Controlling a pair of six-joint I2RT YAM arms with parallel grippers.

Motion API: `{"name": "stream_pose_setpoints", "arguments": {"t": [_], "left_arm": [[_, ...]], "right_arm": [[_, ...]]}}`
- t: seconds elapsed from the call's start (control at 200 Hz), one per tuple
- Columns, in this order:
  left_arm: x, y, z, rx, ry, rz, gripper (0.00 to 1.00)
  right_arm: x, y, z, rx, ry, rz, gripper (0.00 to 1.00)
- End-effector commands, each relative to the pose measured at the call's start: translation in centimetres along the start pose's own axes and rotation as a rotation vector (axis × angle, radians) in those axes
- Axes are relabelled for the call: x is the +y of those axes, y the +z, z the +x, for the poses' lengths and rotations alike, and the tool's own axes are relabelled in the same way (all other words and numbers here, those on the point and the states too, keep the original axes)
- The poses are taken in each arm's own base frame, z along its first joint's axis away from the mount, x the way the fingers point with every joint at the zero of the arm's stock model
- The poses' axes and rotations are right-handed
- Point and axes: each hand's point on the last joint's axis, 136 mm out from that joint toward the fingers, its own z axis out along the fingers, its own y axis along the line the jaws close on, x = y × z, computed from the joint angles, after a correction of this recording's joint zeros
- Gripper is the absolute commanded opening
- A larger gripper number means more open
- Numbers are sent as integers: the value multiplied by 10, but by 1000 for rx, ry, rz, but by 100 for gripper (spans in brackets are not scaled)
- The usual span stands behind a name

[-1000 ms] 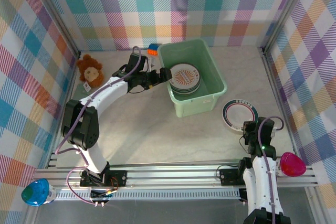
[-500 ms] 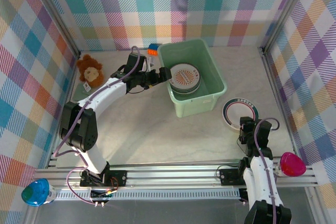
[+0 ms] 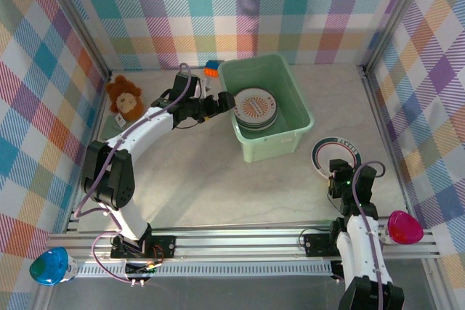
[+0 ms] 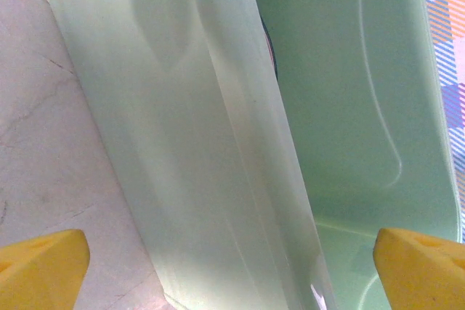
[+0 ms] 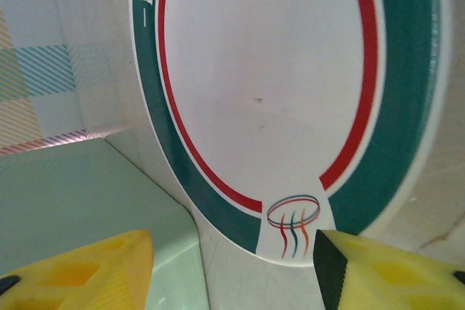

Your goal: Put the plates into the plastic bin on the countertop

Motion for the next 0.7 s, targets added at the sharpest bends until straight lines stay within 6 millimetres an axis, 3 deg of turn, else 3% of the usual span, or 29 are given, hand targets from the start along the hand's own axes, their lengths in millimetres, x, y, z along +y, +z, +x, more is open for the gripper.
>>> {"name": "stream_pose_setpoints", "arguments": {"t": [0.0, 0.115, 0.4, 0.695], "left_arm": [[1, 2, -2, 2, -8, 22, 100], [2, 5, -2, 7, -12, 25, 100], [4, 7, -1, 13, -22, 24, 100], [6, 12, -2, 19, -36, 20, 100]], "right_arm": [[7, -10, 2, 4, 1, 9, 61], [8, -15, 5, 15, 12, 7, 61], [-25, -9, 10, 21, 70, 86, 60], [-30, 1, 1, -9, 44, 118, 59]]}}
